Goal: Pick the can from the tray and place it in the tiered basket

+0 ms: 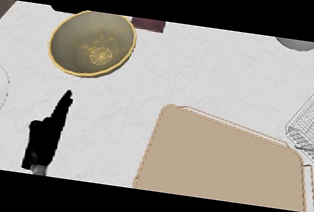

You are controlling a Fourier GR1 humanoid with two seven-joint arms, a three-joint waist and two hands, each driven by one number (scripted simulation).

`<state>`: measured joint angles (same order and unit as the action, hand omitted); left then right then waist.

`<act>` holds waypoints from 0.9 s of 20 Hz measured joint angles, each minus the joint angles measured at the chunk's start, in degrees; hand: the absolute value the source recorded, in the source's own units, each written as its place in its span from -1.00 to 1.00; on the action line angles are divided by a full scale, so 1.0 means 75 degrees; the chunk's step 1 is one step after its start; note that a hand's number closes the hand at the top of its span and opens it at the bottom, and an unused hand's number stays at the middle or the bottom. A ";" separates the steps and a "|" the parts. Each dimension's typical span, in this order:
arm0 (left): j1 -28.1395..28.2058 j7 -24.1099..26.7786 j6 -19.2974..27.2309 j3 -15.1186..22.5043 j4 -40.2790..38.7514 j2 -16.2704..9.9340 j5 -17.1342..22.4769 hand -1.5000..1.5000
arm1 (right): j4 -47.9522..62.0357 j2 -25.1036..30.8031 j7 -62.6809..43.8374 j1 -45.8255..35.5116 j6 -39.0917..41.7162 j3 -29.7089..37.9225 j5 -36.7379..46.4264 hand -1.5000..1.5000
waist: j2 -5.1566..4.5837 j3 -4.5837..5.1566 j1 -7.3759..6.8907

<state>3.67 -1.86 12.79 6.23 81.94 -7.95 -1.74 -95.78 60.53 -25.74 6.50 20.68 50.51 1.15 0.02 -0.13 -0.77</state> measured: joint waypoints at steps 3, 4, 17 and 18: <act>0.0036 0.0175 -0.0032 0.0003 -0.0040 0.0041 -0.0036 0.00 | 0.0352 -0.0094 0.0226 -0.0395 -0.0310 -0.0773 0.0436 1.00 | -0.0003 -0.0005 -0.0028; 0.0011 0.0157 0.0004 0.0006 -0.0054 0.0075 -0.0070 0.00 | 0.0497 -0.0117 0.0288 -0.0573 -0.0421 -0.1045 0.0573 1.00 | -0.0005 -0.0005 -0.0034; 0.0091 0.0086 -0.0127 -0.0084 0.0033 0.0143 -0.0115 0.00 | 0.2156 -0.1102 0.0394 -0.2295 -0.1419 -0.2732 0.1632 -1.00 | 0.0047 0.0037 0.0022; 0.0076 0.0010 -0.0116 -0.0073 0.0062 0.0153 -0.0126 0.00 | 0.2318 -0.1203 0.0356 -0.2432 -0.1414 -0.2642 0.1462 -1.00 | 0.0054 0.0046 0.0022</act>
<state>4.24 -1.79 11.92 5.69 82.41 -6.80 -2.68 -78.40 51.51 -23.06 -11.75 10.08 30.70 12.12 0.43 0.22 -0.60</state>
